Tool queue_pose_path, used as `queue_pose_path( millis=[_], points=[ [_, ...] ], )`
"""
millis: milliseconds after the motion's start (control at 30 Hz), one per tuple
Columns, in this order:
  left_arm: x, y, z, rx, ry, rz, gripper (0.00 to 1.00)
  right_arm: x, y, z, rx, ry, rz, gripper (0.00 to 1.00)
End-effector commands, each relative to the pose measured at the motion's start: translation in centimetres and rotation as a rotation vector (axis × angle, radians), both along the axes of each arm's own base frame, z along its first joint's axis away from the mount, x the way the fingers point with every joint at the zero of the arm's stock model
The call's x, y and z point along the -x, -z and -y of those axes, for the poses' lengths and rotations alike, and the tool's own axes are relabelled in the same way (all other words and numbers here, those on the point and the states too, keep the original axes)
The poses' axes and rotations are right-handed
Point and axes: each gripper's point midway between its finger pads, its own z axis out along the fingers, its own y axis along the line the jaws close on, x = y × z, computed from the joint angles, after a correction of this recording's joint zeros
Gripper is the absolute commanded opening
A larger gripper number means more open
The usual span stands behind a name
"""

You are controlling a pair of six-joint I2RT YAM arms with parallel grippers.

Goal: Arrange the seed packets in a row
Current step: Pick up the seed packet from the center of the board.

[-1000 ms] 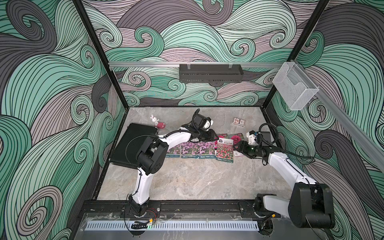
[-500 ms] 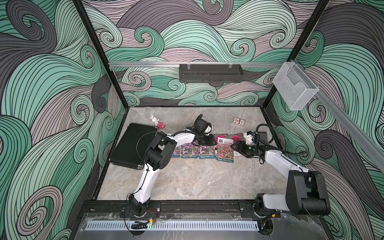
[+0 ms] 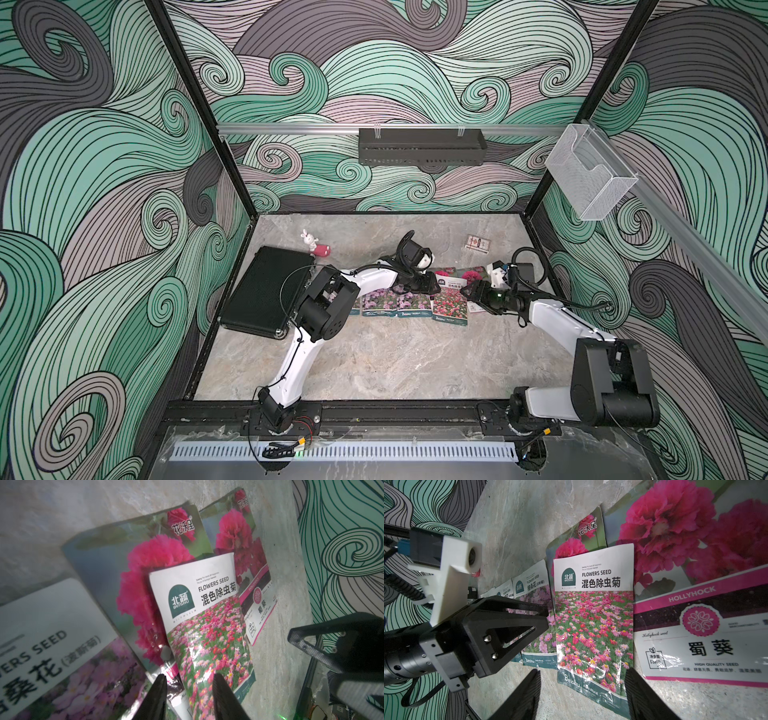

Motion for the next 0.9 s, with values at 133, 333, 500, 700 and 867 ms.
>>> queue_pose_path(
  millis=[133, 333, 500, 700, 867],
  points=[
    [0.1, 0.5, 1.3, -0.011, 0.018, 0.023, 0.38, -0.3, -0.8, -0.1, -0.009, 0.0, 0.031, 0.66],
    [0.2, 0.9, 1.5, -0.014, 0.024, 0.015, 0.38, -0.2, -0.8, -0.1, -0.007, 0.001, 0.033, 0.66],
    [0.3, 1.1, 1.6, -0.008, 0.025, 0.005, 0.37, -0.2, -0.9, -0.1, -0.008, -0.001, 0.035, 0.67],
    [0.5, 1.3, 2.2, 0.008, 0.035, -0.009, 0.32, -0.1, -0.7, -0.1, -0.009, 0.001, 0.032, 0.67],
    [0.7, 1.5, 2.3, 0.011, 0.036, -0.013, 0.07, -0.2, -0.8, 0.0, -0.009, 0.003, 0.037, 0.66]
  ],
)
